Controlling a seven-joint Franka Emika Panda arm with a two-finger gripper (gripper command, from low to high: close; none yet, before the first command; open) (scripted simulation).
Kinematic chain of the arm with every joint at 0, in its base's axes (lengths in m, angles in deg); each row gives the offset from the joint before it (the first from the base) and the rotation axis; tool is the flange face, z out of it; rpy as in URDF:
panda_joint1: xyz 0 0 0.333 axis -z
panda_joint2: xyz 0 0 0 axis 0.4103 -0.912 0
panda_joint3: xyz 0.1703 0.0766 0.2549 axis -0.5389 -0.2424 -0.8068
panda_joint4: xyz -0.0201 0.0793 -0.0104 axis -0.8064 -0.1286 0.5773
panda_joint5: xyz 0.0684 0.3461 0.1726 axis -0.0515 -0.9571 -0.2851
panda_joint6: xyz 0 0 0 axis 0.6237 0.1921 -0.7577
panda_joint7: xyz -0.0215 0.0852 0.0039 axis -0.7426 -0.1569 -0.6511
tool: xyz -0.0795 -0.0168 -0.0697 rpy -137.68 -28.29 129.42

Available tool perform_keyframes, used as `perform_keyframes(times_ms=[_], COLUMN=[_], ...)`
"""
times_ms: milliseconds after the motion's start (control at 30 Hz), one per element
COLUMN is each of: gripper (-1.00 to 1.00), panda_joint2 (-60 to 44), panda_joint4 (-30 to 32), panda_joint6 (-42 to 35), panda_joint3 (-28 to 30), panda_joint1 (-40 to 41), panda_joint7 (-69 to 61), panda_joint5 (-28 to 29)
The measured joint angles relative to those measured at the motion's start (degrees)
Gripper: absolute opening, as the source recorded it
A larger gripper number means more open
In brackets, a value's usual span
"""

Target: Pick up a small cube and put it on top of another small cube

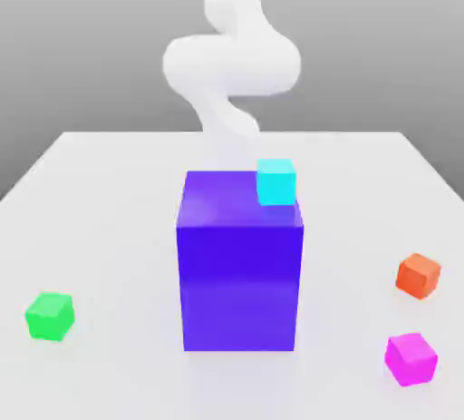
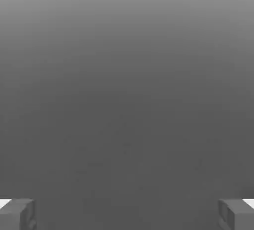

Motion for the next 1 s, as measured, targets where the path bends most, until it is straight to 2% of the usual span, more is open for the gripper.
perform_keyframes(times_ms=[333,567,733,900,1000], gripper=[0.00,0.00,0.00,0.00,0.00], panda_joint2=[-21.02,-35.67,-45.94,-55.65,-61.83], panda_joint4=[2.69,4.50,5.84,7.29,6.36], panda_joint6=[7.60,12.68,16.45,20.59,24.69], panda_joint3=[-10.40,-15.61,-16.86,-18.41,-15.78], panda_joint1=[0.87,-0.78,-4.52,-7.52,-10.28], panda_joint7=[10.01,17.69,22.38,25.22,28.17], panda_joint5=[5.90,11.07,13.64,13.64,16.92])
